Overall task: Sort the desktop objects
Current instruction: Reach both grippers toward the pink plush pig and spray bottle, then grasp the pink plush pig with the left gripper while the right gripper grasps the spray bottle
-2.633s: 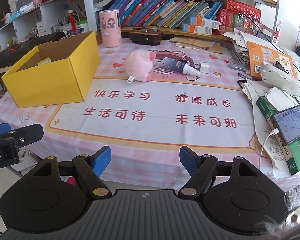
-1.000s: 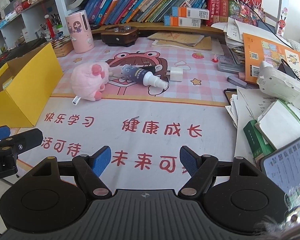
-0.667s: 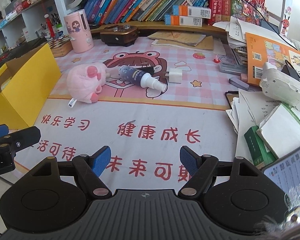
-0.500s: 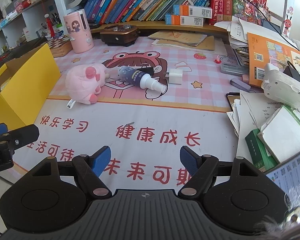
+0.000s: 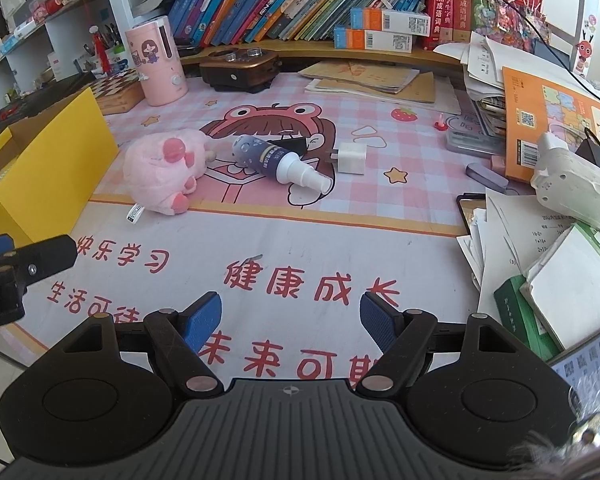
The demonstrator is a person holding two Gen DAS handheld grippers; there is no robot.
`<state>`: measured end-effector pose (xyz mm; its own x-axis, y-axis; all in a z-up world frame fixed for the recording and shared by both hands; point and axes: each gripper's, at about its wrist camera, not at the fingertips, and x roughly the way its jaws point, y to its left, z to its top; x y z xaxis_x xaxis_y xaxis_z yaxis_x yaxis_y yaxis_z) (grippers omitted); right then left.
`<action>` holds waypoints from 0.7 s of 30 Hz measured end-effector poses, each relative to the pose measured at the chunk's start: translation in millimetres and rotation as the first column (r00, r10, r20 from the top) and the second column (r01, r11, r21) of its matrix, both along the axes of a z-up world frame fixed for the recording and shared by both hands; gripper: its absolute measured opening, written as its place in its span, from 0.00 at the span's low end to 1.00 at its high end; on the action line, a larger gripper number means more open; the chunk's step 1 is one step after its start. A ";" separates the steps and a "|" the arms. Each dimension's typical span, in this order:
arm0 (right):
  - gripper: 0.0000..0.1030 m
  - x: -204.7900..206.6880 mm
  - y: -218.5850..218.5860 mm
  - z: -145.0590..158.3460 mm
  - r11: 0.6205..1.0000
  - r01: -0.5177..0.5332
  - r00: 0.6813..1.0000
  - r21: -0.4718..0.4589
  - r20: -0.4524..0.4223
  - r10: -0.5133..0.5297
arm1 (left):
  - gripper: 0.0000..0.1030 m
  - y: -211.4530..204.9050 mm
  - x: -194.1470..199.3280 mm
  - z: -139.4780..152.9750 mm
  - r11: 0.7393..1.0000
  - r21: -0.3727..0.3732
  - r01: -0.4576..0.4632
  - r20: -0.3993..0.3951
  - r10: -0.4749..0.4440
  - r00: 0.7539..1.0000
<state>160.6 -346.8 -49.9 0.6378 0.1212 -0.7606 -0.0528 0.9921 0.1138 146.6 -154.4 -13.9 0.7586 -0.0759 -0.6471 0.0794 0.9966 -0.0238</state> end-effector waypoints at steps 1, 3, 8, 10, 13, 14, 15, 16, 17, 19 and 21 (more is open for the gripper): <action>0.73 2.4 -0.4 -0.3 1.000 -0.002 1.000 -0.002 0.001 0.002 | 0.82 0.1 2.3 0.2 1.000 -0.001 0.000 0.002 0.000 1.000; 0.73 7.7 -1.1 -0.9 1.000 -0.003 1.000 -0.008 0.003 0.003 | 0.82 -0.1 7.6 0.0 1.000 0.000 -0.001 0.005 0.001 1.000; 0.73 25.4 -1.7 -4.3 1.000 -0.012 1.000 -0.025 0.008 0.013 | 0.82 -0.1 24.3 -4.5 1.000 -0.002 -0.004 -0.005 0.004 1.000; 0.73 33.3 -1.3 -5.8 0.999 -0.021 1.000 -0.032 0.010 0.022 | 0.82 -1.1 32.2 -7.2 1.000 -0.003 -0.002 -0.011 0.002 1.000; 0.73 46.7 0.8 -8.6 0.998 -0.038 0.999 -0.049 0.022 0.039 | 0.82 -3.5 45.0 -10.7 1.000 -0.004 0.004 -0.014 -0.004 1.000; 0.73 51.5 1.0 -9.1 0.998 -0.042 0.999 -0.055 0.027 0.044 | 0.82 -4.3 49.7 -11.9 1.000 -0.003 0.004 -0.014 -0.005 1.000; 0.73 56.7 1.3 -9.7 0.997 -0.045 0.998 -0.061 0.031 0.047 | 0.82 -5.3 54.6 -13.4 1.000 -0.003 0.005 -0.015 -0.005 1.000; 0.73 61.6 0.8 -10.0 0.997 -0.047 0.998 -0.064 0.035 0.049 | 0.82 -6.1 59.4 -14.8 1.000 -0.002 0.006 -0.017 -0.006 1.000; 0.73 66.8 0.7 -10.3 0.996 -0.051 0.998 -0.071 0.041 0.054 | 0.82 -7.3 65.2 -16.3 1.000 0.000 0.006 -0.019 -0.006 1.000; 0.73 77.1 0.0 -11.3 0.995 -0.059 0.997 -0.084 0.049 0.064 | 0.82 -9.2 75.6 -19.7 1.000 0.003 0.009 -0.024 -0.009 1.000; 0.73 86.7 -0.3 -13.3 0.993 -0.078 0.995 -0.091 0.055 0.083 | 0.82 -11.3 87.2 -23.8 1.000 0.008 0.011 -0.031 -0.011 0.999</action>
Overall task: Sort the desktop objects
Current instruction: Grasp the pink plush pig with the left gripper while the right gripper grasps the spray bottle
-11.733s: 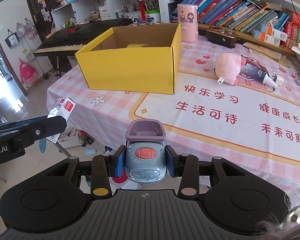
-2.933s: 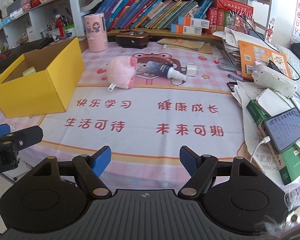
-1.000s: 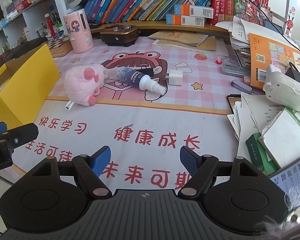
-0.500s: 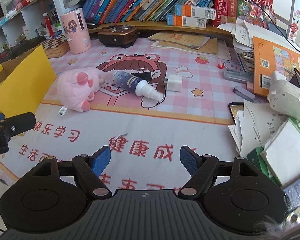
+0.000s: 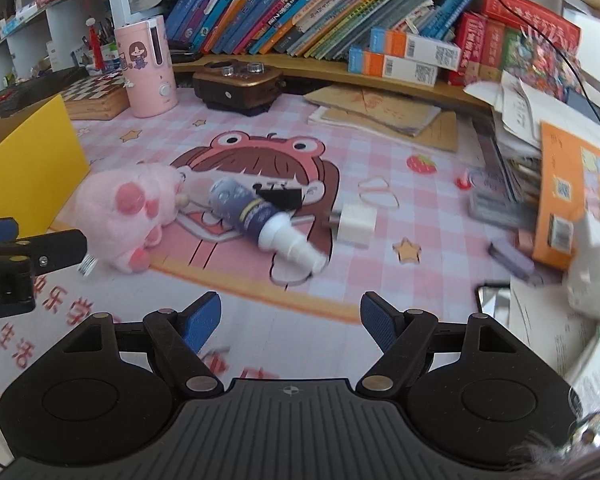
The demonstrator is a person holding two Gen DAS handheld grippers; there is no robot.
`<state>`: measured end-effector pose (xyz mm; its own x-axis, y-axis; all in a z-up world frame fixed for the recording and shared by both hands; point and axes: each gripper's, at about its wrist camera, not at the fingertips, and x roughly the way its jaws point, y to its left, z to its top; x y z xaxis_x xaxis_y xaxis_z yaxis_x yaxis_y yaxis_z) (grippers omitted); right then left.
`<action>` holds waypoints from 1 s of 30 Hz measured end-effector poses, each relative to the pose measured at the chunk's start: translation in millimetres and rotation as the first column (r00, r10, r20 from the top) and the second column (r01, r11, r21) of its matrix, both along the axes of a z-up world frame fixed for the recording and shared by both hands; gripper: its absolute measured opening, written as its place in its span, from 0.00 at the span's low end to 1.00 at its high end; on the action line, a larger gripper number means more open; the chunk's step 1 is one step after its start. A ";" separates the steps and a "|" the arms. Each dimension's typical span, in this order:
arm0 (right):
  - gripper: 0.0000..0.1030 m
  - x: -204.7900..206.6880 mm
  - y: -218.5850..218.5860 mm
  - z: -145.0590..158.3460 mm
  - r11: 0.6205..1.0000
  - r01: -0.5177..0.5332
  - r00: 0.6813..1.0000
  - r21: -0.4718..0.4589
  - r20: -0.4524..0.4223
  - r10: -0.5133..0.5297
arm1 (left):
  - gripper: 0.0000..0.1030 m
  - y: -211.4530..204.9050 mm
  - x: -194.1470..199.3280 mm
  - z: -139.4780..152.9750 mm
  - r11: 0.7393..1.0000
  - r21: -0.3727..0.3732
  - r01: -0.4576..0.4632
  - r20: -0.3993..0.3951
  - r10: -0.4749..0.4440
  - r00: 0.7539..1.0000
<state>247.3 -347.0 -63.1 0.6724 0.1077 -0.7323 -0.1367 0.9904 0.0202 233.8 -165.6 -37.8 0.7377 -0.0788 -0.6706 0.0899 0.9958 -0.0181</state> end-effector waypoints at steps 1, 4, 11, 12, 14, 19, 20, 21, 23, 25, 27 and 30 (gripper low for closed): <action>0.72 4.4 -0.1 -1.3 1.000 -0.011 1.000 -0.006 0.004 0.011 | 0.82 -1.0 5.3 -2.2 1.000 0.003 0.002 -0.003 -0.002 1.000; 0.70 18.4 1.4 -7.1 0.998 -0.052 0.999 -0.019 0.016 0.052 | 0.82 -3.1 19.5 -7.7 1.000 0.011 -0.003 -0.004 0.003 1.000; 0.63 51.4 3.5 -19.2 0.987 -0.156 0.987 -0.033 0.029 0.157 | 0.82 -9.2 48.2 -17.9 0.999 -0.023 0.037 0.003 -0.037 0.999; 0.63 55.3 4.8 -20.1 0.984 -0.173 0.984 -0.035 0.029 0.174 | 0.82 -11.1 51.4 -19.2 0.999 -0.022 0.045 0.001 -0.045 0.999; 0.61 62.2 8.0 -21.9 0.978 -0.205 0.978 -0.044 0.029 0.206 | 0.82 -15.6 58.7 -22.9 0.998 -0.010 0.055 -0.013 -0.055 0.998; 0.54 77.5 14.9 -26.3 0.967 -0.248 0.968 -0.052 0.018 0.249 | 0.81 -19.9 74.0 -34.6 0.999 0.010 0.051 -0.049 -0.050 0.998; 0.53 79.9 16.3 -27.4 0.966 -0.253 0.967 -0.054 0.014 0.254 | 0.81 -19.7 76.3 -36.5 0.999 0.010 0.048 -0.057 -0.047 0.997; 0.52 81.8 17.7 -28.5 0.964 -0.259 0.966 -0.056 0.010 0.260 | 0.80 -19.4 78.4 -37.9 0.999 0.007 0.043 -0.061 -0.042 0.997; 0.51 84.3 20.2 -30.7 0.962 -0.268 0.963 -0.056 0.001 0.269 | 0.76 -18.6 81.1 -40.3 0.999 0.002 0.041 -0.071 -0.041 0.997; 0.49 86.7 22.0 -33.2 0.960 -0.275 0.961 -0.053 -0.011 0.275 | 0.71 -18.7 81.4 -41.4 0.999 0.005 0.040 -0.074 -0.040 0.996; 0.48 88.2 22.6 -34.4 0.960 -0.276 0.961 -0.045 -0.011 0.275 | 0.66 -17.4 80.8 -40.4 0.999 0.008 0.038 -0.080 -0.038 0.996; 0.46 89.6 24.2 -34.7 0.960 -0.277 0.961 -0.037 -0.012 0.276 | 0.61 -9.8 77.1 -36.0 0.999 -0.026 0.024 -0.092 -0.027 0.995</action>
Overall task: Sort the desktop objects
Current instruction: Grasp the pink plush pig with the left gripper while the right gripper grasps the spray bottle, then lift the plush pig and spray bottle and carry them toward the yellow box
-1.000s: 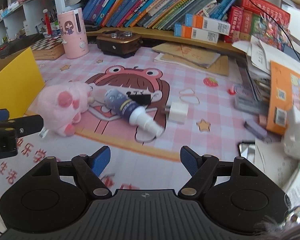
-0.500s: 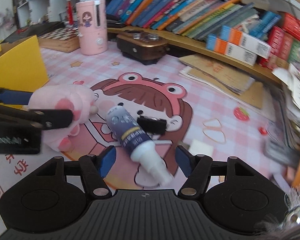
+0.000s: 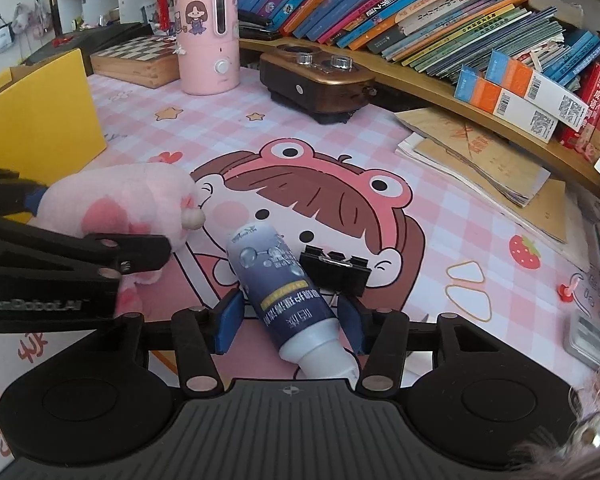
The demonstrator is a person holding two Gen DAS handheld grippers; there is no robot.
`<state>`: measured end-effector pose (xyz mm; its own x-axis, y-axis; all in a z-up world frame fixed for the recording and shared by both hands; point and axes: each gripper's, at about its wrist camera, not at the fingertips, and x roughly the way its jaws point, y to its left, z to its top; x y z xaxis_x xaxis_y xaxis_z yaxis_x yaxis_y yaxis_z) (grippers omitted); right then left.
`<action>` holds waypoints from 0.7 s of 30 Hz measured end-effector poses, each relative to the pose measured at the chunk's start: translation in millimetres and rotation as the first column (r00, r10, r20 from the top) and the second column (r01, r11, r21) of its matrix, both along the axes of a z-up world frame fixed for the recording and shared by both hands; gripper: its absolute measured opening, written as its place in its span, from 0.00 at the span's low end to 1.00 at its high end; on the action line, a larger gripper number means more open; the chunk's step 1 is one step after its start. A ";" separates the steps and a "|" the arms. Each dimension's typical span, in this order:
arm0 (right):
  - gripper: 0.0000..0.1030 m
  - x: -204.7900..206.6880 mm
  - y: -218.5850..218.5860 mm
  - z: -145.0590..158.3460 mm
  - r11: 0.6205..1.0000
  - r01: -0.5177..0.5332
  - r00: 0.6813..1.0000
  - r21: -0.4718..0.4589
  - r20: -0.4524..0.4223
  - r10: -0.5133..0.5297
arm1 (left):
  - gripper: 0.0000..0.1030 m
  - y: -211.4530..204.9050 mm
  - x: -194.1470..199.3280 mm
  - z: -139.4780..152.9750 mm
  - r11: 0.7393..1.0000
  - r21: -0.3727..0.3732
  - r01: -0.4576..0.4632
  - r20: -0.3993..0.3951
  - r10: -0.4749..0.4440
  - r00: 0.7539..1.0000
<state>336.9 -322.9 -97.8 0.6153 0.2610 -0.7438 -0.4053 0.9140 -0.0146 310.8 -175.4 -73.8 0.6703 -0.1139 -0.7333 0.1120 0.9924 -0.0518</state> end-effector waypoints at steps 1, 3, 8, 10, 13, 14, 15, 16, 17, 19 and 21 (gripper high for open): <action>0.45 0.3 0.1 -0.1 1.000 0.002 1.000 0.001 -0.002 -0.002 | 0.60 2.9 -2.4 3.1 1.000 -0.014 -0.011 0.000 0.011 1.000; 0.42 0.2 0.3 0.2 1.000 0.002 1.000 0.008 -0.007 -0.002 | 0.60 8.4 -10.5 11.9 0.998 -0.050 -0.022 0.013 0.023 1.000; 0.33 -2.8 3.0 3.5 1.000 -0.008 1.000 0.001 -0.024 0.008 | 0.60 16.0 -36.8 35.1 0.993 -0.114 -0.012 0.048 0.018 0.999; 0.29 -6.1 2.7 6.5 1.000 -0.005 0.999 0.016 -0.042 0.006 | 0.60 19.4 -48.1 43.4 0.991 -0.135 -0.005 0.064 0.014 0.998; 0.29 -14.5 0.3 10.3 0.998 0.015 0.998 0.053 -0.067 -0.012 | 0.60 25.6 -64.4 54.4 0.986 -0.165 -0.011 0.083 0.025 0.996; 0.29 -18.3 -0.3 11.5 0.998 0.024 0.997 0.064 -0.074 -0.019 | 0.60 28.5 -70.1 57.6 0.984 -0.179 -0.017 0.087 0.033 0.996; 0.29 -22.1 -0.6 12.8 0.997 0.031 0.996 0.074 -0.080 -0.025 | 0.60 31.0 -75.1 60.1 0.981 -0.191 -0.023 0.088 0.041 0.995; 0.29 -26.0 -0.5 14.5 0.996 0.037 0.996 0.083 -0.085 -0.030 | 0.60 33.3 -79.7 62.2 0.979 -0.200 -0.028 0.089 0.047 0.995; 0.29 -30.9 -0.3 16.2 0.995 0.040 0.996 0.090 -0.087 -0.032 | 0.60 35.2 -85.4 64.7 0.978 -0.208 -0.034 0.091 0.054 0.994; 0.29 -40.7 0.8 20.4 0.994 0.039 0.996 0.104 -0.086 -0.030 | 0.60 38.8 -94.8 67.7 0.975 -0.221 -0.041 0.092 0.062 0.994; 0.29 -50.2 1.5 25.0 0.992 0.039 0.996 0.121 -0.086 -0.029 | 0.60 42.2 -104.6 70.1 0.972 -0.232 -0.048 0.094 0.071 0.993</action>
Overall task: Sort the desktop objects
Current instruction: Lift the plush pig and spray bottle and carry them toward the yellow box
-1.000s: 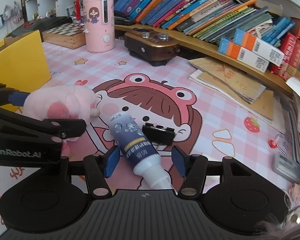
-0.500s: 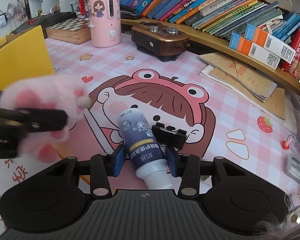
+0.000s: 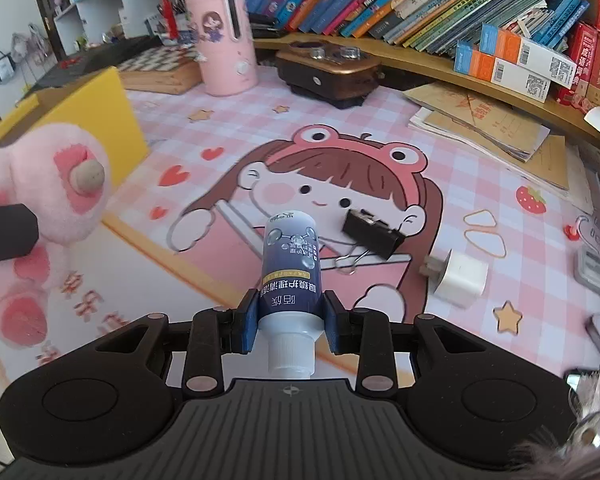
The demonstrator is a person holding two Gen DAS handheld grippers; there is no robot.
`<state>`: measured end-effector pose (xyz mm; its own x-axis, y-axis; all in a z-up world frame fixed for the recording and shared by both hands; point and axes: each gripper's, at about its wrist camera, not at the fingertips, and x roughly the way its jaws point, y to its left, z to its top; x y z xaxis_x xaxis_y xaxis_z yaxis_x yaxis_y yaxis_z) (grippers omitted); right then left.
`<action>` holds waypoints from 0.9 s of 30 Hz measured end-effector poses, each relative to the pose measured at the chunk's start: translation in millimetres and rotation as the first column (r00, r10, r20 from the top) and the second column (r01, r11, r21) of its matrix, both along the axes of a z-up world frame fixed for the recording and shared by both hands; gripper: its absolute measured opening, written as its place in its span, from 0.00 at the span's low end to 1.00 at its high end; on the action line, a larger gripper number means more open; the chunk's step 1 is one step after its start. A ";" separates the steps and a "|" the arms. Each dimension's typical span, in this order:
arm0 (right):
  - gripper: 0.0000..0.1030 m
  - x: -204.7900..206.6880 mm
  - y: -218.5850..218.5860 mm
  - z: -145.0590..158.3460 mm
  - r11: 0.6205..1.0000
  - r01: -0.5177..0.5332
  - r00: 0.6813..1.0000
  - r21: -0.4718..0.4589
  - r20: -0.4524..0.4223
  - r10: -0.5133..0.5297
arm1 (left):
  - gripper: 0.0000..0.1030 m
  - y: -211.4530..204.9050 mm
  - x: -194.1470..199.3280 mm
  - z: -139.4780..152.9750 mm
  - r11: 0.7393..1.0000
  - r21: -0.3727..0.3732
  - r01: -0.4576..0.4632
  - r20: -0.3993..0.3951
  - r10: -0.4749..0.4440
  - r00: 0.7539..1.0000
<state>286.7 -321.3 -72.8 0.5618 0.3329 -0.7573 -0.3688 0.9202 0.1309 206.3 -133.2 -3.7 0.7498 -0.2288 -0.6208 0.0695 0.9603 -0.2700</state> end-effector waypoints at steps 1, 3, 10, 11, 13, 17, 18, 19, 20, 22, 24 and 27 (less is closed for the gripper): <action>0.29 -4.7 0.3 2.7 1.000 0.003 1.000 0.008 0.000 -0.003 | 0.60 1.2 -4.7 0.8 1.000 -0.002 -0.001 0.001 0.001 1.000; 0.29 -14.4 0.9 8.1 1.000 0.010 1.000 0.018 0.000 -0.010 | 0.60 2.8 -14.2 2.2 1.000 0.004 0.002 0.005 -0.002 1.000; 0.29 -55.2 0.6 35.0 0.996 0.043 0.999 0.076 -0.005 -0.043 | 0.60 20.9 -45.5 13.3 0.999 -0.031 -0.026 0.021 0.027 0.999; 0.29 -61.7 1.3 39.1 0.995 0.045 0.999 0.084 -0.003 -0.045 | 0.60 23.9 -48.9 14.7 0.999 -0.037 -0.031 0.021 0.032 0.999; 0.29 -74.8 3.4 46.6 0.994 0.046 0.999 0.102 0.000 -0.046 | 0.60 30.4 -55.7 16.8 0.998 -0.045 -0.036 0.020 0.037 0.999; 0.29 -98.8 10.8 57.8 0.989 0.050 0.999 0.136 -0.008 -0.049 | 0.60 43.8 -72.3 21.3 0.997 -0.062 -0.046 0.027 0.047 0.998; 0.29 -104.5 13.3 60.0 0.989 0.049 0.999 0.140 -0.006 -0.049 | 0.60 46.6 -76.7 22.1 0.997 -0.067 -0.047 0.030 0.049 0.998; 0.29 -110.1 15.7 62.1 0.989 0.050 0.999 0.141 -0.003 -0.050 | 0.60 49.4 -80.9 22.7 0.997 -0.069 -0.047 0.032 0.049 0.998; 0.29 -114.8 18.1 63.8 0.988 0.052 0.999 0.143 0.000 -0.052 | 0.60 51.9 -85.4 23.1 0.997 -0.069 -0.046 0.034 0.049 0.998; 0.29 -124.1 23.3 66.7 0.988 0.056 0.998 0.142 0.004 -0.057 | 0.60 57.9 -93.1 22.7 0.997 -0.072 -0.040 0.035 0.043 0.998; 0.29 -131.9 29.0 68.8 0.988 0.061 0.998 0.140 0.005 -0.062 | 0.60 63.6 -99.1 22.4 0.997 -0.070 -0.037 0.037 0.040 0.999; 0.29 -142.9 39.8 71.8 0.988 0.069 0.997 0.140 0.007 -0.071 | 0.60 75.3 -107.4 22.5 0.997 -0.074 -0.037 0.043 0.040 0.998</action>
<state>143.8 -281.5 -1.1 0.5961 0.3943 -0.6994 -0.3065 0.9169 0.2557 98.9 -58.0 18.8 0.7853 -0.2432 -0.5694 0.0465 0.9402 -0.3374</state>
